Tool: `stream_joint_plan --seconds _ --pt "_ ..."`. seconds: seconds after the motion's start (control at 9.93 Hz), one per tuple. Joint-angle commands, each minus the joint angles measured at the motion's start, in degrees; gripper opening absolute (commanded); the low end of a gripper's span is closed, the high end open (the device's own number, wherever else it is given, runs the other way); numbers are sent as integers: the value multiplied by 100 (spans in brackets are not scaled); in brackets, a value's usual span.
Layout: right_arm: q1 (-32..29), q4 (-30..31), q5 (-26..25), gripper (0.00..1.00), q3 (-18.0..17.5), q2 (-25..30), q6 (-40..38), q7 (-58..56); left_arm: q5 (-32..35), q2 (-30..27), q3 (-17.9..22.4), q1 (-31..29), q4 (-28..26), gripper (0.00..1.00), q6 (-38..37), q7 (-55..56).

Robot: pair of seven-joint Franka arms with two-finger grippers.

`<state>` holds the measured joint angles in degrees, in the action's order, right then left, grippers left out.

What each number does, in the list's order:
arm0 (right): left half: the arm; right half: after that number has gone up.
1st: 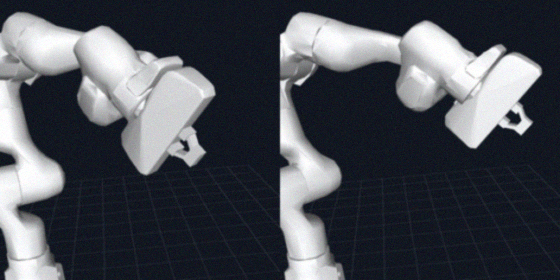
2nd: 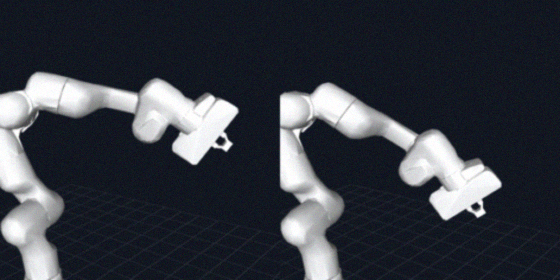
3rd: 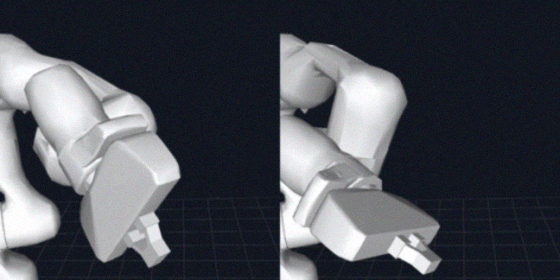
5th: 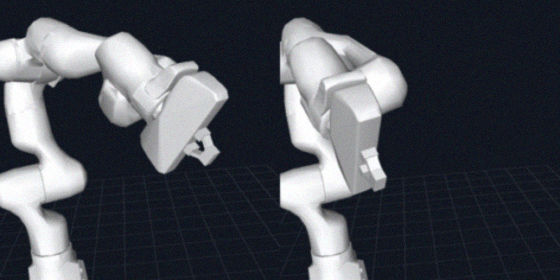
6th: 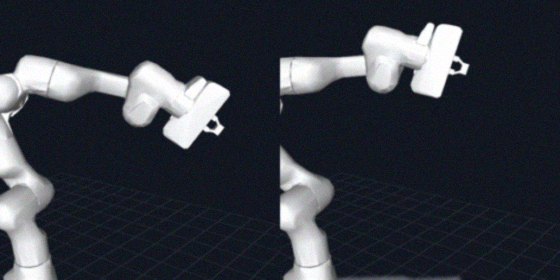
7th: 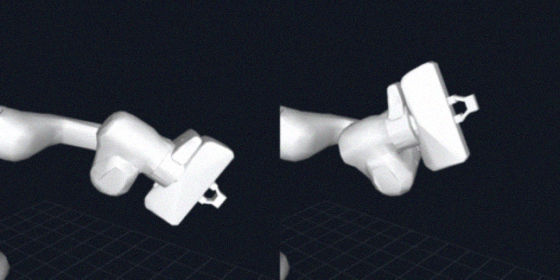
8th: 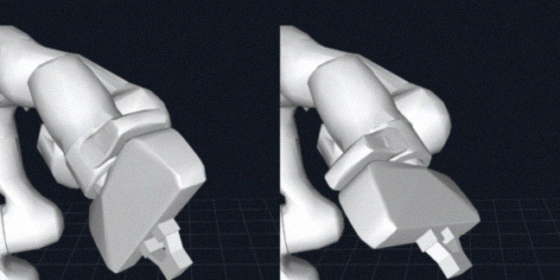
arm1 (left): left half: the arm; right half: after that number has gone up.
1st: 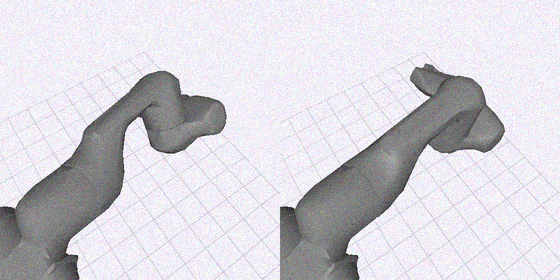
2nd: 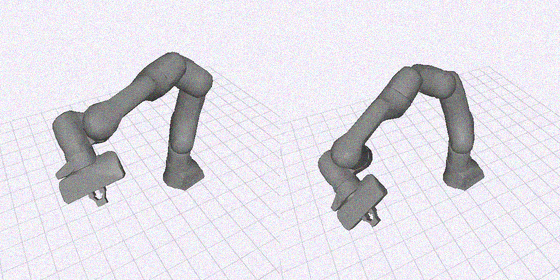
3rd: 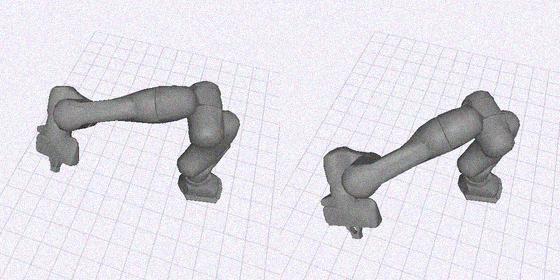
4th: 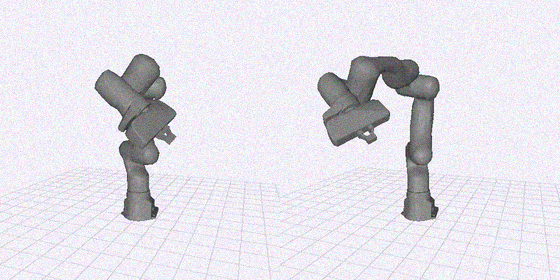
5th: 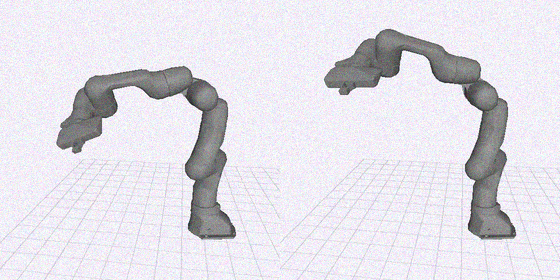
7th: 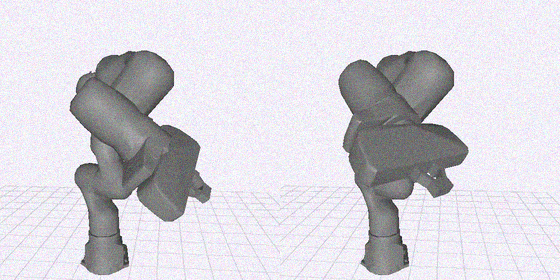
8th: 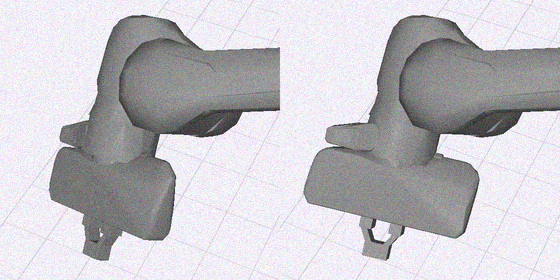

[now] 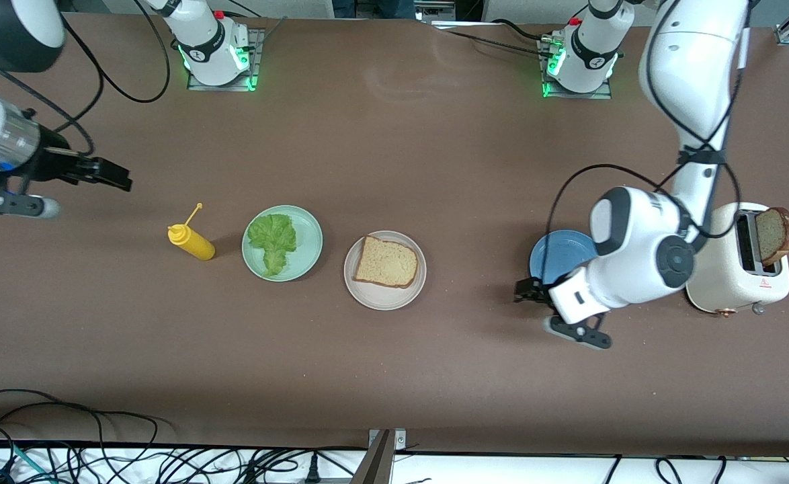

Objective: Make sandwich on beige plate with both arms
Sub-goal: 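Withdraw the left gripper while the right gripper reaches the lettuce plate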

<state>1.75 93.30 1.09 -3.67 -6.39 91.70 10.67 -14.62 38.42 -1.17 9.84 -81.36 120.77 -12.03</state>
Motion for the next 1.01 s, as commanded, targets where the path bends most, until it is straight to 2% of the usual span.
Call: stream_joint_plan --seconds 0.0,0.2,0.5,0.7,0.91 --pt "351 136 93 100 15 -186 76 -30 1017 -255 -24 -105 -99 100 -334 25" --pt "632 145 426 100 15 -529 241 -65 1164 -456 -33 -262 -65 100 -422 43" --pt "1098 433 419 100 24 -820 1153 -56 1181 -493 -59 -429 -55 100 -423 69" --pt "1151 846 410 100 15 -1004 1901 -65 1207 -528 -50 -438 -47 100 -440 34" --pt "1231 857 366 100 24 -1363 2324 -65 1199 -581 -50 -430 -47 100 -440 43"
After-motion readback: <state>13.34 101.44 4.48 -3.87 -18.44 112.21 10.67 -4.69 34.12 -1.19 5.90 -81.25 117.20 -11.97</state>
